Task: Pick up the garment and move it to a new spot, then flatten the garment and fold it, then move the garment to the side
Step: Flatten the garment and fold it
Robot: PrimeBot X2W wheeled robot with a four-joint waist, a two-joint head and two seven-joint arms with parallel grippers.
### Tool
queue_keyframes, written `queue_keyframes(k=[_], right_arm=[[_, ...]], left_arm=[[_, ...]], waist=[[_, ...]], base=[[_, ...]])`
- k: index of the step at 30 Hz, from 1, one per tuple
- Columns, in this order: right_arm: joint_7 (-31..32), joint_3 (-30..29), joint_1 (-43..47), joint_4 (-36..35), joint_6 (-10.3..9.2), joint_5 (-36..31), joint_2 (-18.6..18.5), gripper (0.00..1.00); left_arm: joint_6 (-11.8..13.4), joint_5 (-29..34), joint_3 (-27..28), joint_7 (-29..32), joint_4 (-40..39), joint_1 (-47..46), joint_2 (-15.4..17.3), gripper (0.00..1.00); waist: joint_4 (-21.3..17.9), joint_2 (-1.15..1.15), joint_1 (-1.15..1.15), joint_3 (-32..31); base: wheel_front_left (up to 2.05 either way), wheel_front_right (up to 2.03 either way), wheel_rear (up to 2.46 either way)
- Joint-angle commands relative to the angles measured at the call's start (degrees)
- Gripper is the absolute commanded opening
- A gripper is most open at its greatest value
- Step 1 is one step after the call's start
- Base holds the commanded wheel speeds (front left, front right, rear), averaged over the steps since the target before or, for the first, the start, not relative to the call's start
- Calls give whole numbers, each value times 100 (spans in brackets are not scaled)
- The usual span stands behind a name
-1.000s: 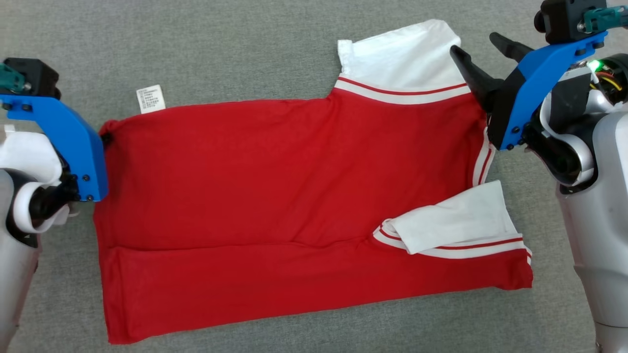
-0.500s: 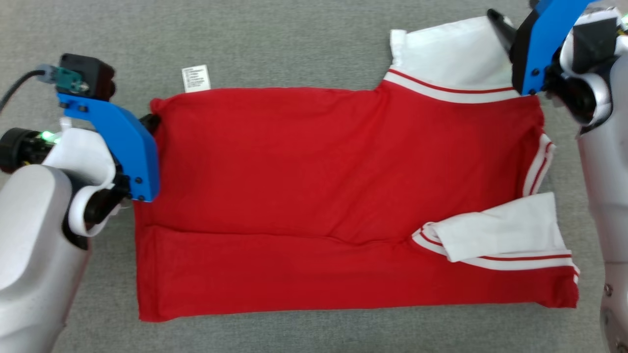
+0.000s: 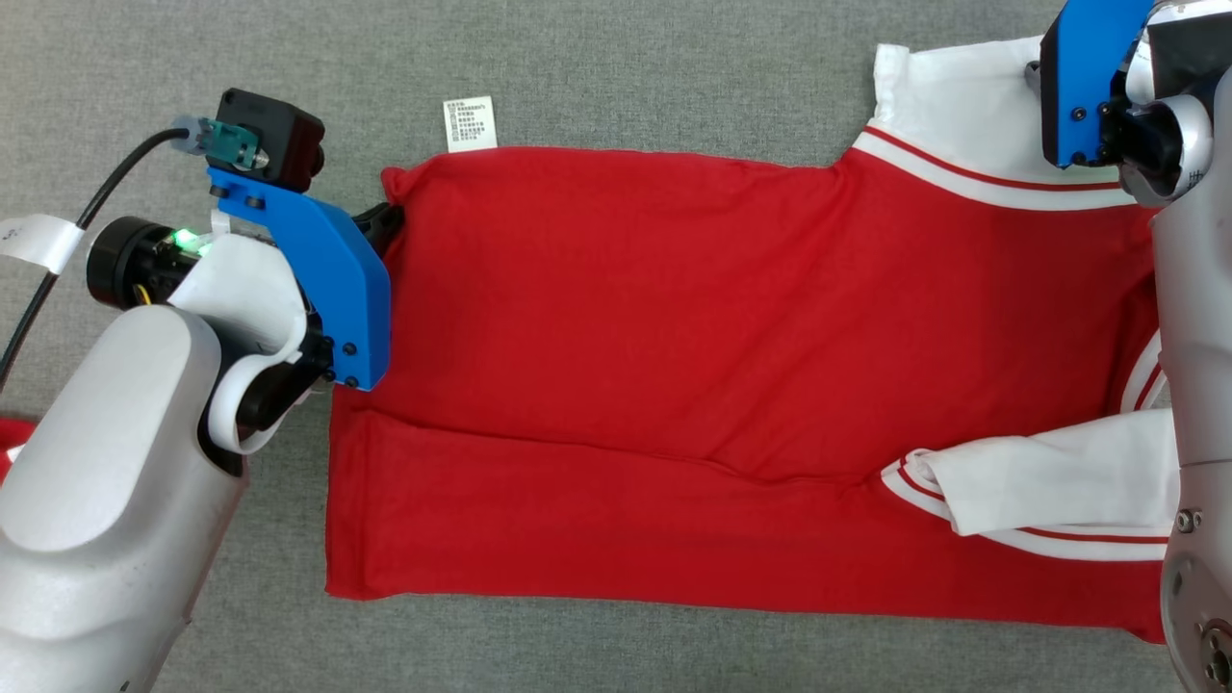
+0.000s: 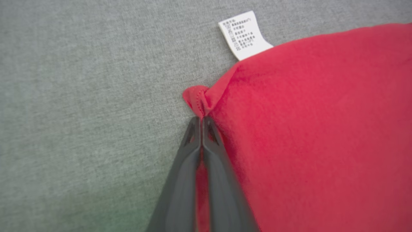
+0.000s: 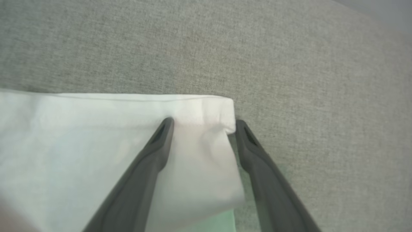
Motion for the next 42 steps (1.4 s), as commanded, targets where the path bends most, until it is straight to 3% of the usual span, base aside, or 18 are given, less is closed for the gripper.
queue_keyframes(k=[1, 9, 20, 29, 42], right_arm=[[-62, 11, 49, 23, 1, -23, 22, 0], [-1371, 306, 249, -218, 1, 520, -71, 0], [-2220, 938, 1374, -1102, 1, 1789, -543, 0], [-2287, 882, 2680, -2447, 1, 2377, -932, 0], [-1651, 181, 4611, -4006, 1, 2610, -819, 0]], left_arm=[[-26, 10, -136, 48, 162, 119, -45, 0], [363, 247, 147, -642, 276, 84, -20, 0], [288, 65, 431, -1832, -237, 934, 12, 0], [366, 126, 465, -2527, -558, 1782, 102, 0], [442, 320, 478, -3534, -215, 2559, 133, 0]], waist=[[10, 0, 0, 22], [-74, 0, 0, 8], [-285, 0, 0, -572], [-357, 0, 0, -1070], [-378, 0, 0, -1519]], base=[[0, 0, 0], [0, 0, 0], [0, 0, 0], [0, 0, 0], [0, 0, 0]])
